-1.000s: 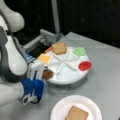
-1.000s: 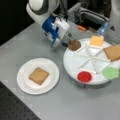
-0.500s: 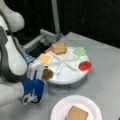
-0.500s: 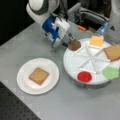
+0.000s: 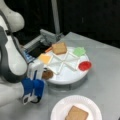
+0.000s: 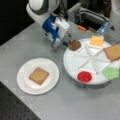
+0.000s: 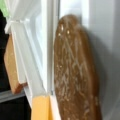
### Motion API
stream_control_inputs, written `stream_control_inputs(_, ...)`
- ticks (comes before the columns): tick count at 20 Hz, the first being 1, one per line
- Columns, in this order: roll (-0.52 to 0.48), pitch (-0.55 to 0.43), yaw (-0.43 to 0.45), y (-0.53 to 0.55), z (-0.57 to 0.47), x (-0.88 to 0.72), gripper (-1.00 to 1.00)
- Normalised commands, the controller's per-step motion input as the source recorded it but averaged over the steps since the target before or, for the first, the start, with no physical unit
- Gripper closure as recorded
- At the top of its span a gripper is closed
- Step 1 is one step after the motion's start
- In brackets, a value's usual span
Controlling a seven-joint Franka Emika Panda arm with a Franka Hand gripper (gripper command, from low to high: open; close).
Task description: Ingredient selection for cheeseburger or sandwich
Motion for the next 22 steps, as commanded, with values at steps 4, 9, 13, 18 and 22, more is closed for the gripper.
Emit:
stream_control_inputs(4, 0.203, -0.049, 0.107, -0.19, -0.09, 0.12, 1.0)
stream_control_inputs(9, 0.199, -0.051, 0.109, -0.19, -0.09, 0.1, 1.0)
stream_control_inputs(13, 0.2, -0.048, 0.113, -0.19, -0.09, 0.09, 1.0)
stream_control_inputs(18, 0.191, -0.026, 0.124, -0.22, -0.07, 0.07, 1.0)
stream_control_inputs(22, 0.172, 0.012, 0.136, -0.29, 0.03, 0.05, 1.0)
